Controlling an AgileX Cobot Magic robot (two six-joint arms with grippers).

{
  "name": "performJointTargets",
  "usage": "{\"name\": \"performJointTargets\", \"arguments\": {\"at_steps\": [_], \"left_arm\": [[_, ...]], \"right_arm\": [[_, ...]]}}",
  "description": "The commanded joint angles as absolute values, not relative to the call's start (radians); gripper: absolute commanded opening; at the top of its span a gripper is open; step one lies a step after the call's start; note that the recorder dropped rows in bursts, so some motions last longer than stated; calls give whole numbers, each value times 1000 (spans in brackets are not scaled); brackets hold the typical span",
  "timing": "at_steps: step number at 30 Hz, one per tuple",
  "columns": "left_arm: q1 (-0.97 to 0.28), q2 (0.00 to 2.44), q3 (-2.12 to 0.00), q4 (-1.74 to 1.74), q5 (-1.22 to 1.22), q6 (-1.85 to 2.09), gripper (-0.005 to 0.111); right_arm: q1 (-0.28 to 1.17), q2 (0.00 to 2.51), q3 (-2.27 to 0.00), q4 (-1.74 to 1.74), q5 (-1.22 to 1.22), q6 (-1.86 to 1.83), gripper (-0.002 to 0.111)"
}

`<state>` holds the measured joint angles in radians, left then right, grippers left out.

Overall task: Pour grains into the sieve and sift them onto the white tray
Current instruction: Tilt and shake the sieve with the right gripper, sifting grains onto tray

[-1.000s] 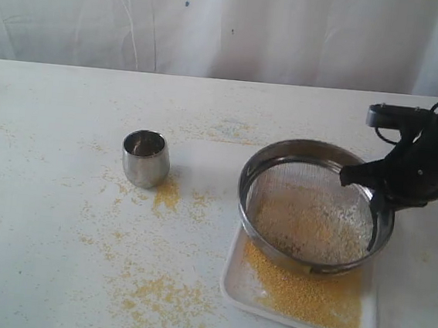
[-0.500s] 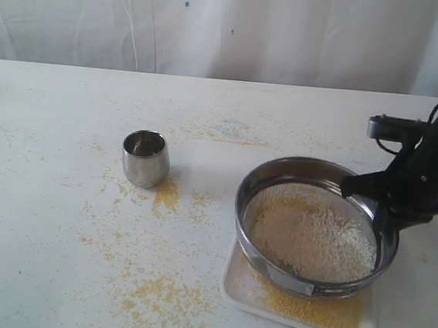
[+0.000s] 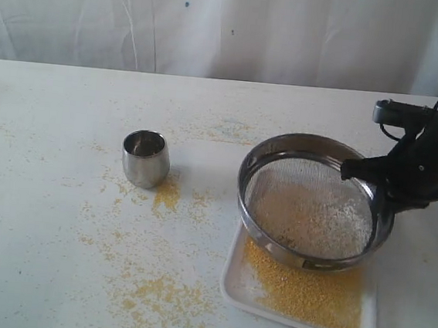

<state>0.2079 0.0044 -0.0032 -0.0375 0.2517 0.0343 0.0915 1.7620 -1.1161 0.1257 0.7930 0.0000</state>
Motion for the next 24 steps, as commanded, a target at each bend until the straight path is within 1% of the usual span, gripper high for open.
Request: {"name": "performJointTargets", "arguments": {"at_steps": [1, 4, 6, 9, 11, 13, 14, 15, 16, 17, 19, 20, 21, 22, 23, 24], "left_arm": [[208, 0, 0, -44, 254, 27, 0], [208, 0, 0, -44, 254, 27, 0], [208, 0, 0, -44, 254, 27, 0], [208, 0, 0, -44, 254, 27, 0], [208, 0, 0, -44, 254, 27, 0], [208, 0, 0, -44, 254, 27, 0], [208, 0, 0, -44, 254, 27, 0], [208, 0, 0, -44, 254, 27, 0], [208, 0, 0, -44, 254, 27, 0], [208, 0, 0, -44, 254, 27, 0], [208, 0, 0, -44, 254, 27, 0], [208, 0, 0, -44, 254, 27, 0], [208, 0, 0, -44, 254, 27, 0], [208, 0, 0, -44, 254, 27, 0], [208, 0, 0, -44, 254, 27, 0], [208, 0, 0, -44, 254, 27, 0]], "right_arm": [[90, 1747, -1104, 136, 914, 0, 0], [90, 1747, -1104, 134, 683, 0, 0], [90, 1744, -1110, 137, 701, 6, 0], [90, 1738, -1106, 139, 911, 0, 0], [90, 1738, -1101, 137, 876, 0, 0], [90, 1740, -1101, 131, 685, 0, 0], [90, 1737, -1113, 140, 695, 6, 0], [90, 1735, -1122, 152, 781, 0, 0], [90, 1727, -1126, 164, 925, 0, 0], [90, 1726, -1115, 166, 961, 0, 0], [90, 1739, -1103, 142, 721, -6, 0], [90, 1746, -1106, 130, 648, 0, 0], [90, 1746, -1113, 139, 704, 6, 0], [90, 1744, -1116, 139, 886, 0, 0], [90, 1744, -1095, 139, 936, 0, 0], [90, 1746, -1083, 139, 896, 0, 0]]}}
